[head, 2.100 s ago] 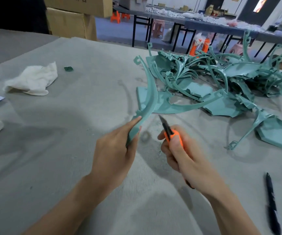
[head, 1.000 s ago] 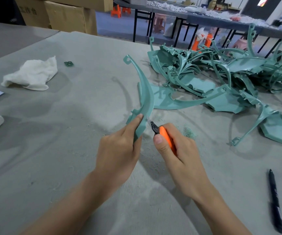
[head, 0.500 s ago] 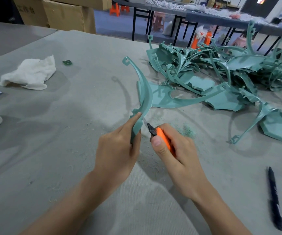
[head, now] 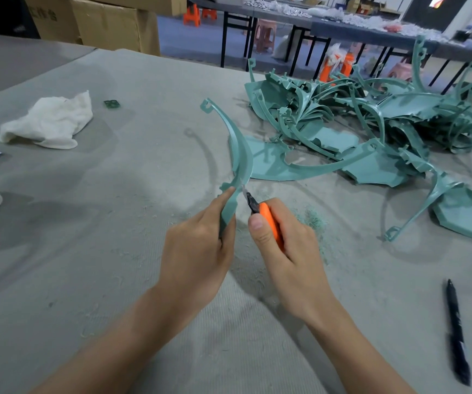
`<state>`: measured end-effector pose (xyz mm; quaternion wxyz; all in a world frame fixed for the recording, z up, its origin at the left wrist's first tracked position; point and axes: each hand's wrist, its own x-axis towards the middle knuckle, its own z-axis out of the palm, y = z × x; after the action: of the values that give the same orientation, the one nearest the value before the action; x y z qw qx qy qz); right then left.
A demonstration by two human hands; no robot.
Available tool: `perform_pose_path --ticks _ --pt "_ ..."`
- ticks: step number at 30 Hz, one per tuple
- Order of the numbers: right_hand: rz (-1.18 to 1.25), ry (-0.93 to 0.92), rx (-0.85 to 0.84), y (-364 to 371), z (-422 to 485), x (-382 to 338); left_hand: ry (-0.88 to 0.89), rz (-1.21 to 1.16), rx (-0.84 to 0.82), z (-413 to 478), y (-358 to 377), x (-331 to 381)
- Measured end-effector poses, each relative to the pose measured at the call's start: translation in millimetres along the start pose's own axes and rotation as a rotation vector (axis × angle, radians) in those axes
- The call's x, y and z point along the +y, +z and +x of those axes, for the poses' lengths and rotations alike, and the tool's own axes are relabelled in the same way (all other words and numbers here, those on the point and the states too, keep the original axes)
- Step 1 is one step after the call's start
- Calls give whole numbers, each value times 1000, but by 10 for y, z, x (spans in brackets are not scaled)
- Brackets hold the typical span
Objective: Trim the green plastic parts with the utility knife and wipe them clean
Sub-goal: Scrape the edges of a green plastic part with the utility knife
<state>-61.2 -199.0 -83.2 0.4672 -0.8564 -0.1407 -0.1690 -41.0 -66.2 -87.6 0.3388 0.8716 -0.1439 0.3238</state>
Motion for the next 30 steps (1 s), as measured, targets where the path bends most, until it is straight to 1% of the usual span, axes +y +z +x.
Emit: perform_pose_path --ticks 5,10,14,17,19,23,26,30 --pt "33 -50 -46 42 -53 -22 -68 -58 1 5 -21 15" --pt "4 -24 -16 60 -26 -9 17 -41 38 10 -20 46" --pt "6 10 -3 60 -2 30 -23 -26 54 -21 46 42" --pt "4 41 5 55 22 62 0 -4 82 -31 64 21" --pt "-5 77 35 19 60 96 44 19 113 -48 74 22" --pt "20 106 108 -72 90 123 74 -52 128 -46 83 78" --pt "62 52 119 -98 43 102 65 -33 156 -23 67 74" --pt "-3 -50 51 -92 10 79 83 -35 173 -21 34 71"
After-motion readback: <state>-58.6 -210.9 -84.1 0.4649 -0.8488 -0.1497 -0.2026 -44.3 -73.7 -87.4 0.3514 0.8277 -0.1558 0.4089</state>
